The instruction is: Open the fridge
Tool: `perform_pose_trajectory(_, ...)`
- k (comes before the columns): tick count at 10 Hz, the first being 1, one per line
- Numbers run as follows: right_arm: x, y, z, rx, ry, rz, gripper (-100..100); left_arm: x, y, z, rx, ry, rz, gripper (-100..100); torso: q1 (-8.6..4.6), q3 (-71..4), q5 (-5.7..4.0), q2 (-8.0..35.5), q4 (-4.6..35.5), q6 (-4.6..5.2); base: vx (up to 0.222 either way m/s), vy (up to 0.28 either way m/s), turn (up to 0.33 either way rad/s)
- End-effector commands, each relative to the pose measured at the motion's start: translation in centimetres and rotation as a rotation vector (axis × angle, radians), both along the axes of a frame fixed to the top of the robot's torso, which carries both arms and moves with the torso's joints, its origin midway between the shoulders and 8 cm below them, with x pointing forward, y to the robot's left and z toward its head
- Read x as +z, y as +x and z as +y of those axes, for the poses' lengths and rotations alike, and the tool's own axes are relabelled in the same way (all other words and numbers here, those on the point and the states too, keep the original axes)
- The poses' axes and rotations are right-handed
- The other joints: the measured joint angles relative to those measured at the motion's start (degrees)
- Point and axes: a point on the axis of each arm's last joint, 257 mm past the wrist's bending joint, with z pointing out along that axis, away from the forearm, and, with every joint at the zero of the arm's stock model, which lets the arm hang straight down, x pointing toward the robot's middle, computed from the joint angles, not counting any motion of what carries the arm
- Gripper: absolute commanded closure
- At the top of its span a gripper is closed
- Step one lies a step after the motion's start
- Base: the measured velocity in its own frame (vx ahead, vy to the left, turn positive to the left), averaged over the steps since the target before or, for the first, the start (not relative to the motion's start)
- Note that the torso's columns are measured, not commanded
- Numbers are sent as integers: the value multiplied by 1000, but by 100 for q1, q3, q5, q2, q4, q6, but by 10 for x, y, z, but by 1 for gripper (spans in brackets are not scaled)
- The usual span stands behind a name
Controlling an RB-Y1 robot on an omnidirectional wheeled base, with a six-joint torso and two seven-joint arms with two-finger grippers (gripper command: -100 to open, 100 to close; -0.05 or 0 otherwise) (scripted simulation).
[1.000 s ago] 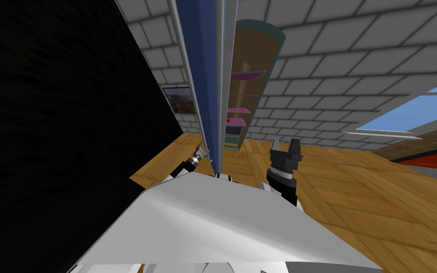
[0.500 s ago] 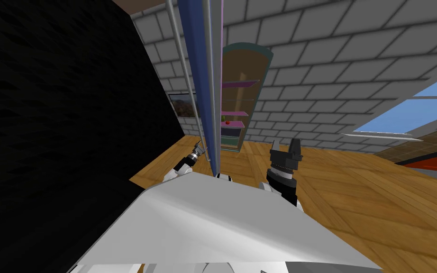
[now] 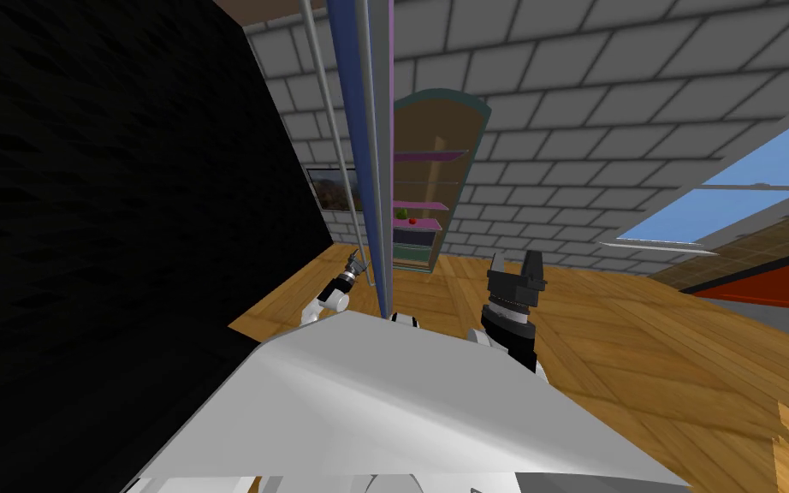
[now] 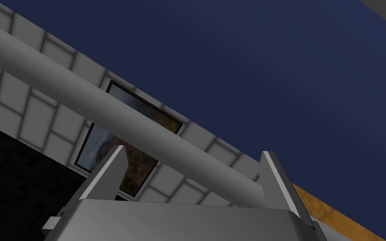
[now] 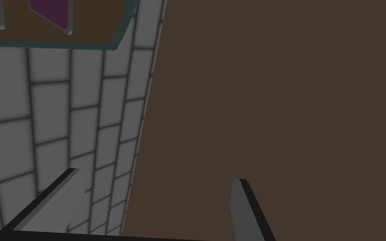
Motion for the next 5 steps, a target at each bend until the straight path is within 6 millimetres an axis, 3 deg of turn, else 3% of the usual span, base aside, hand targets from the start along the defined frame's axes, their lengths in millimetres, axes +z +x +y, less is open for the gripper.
perform_pose_trajectory(1,0,0,0,0,0,0,0,4,19,34,61,69,-17,-100,7,-25,-1,-37,-9,12,-10,-4,-11)
perform_pose_trajectory(4,0,0,0,0,0,0,0,9,26,33,58,70,-28,-100,36,-53,11,-92,-25,36,-11,-14,19)
perform_pose_trajectory(5,0,0,0,0,0,0,0,-1,18,31,45,14,20,-100,30,-61,-3,-86,-12,43,-36,-23,128)
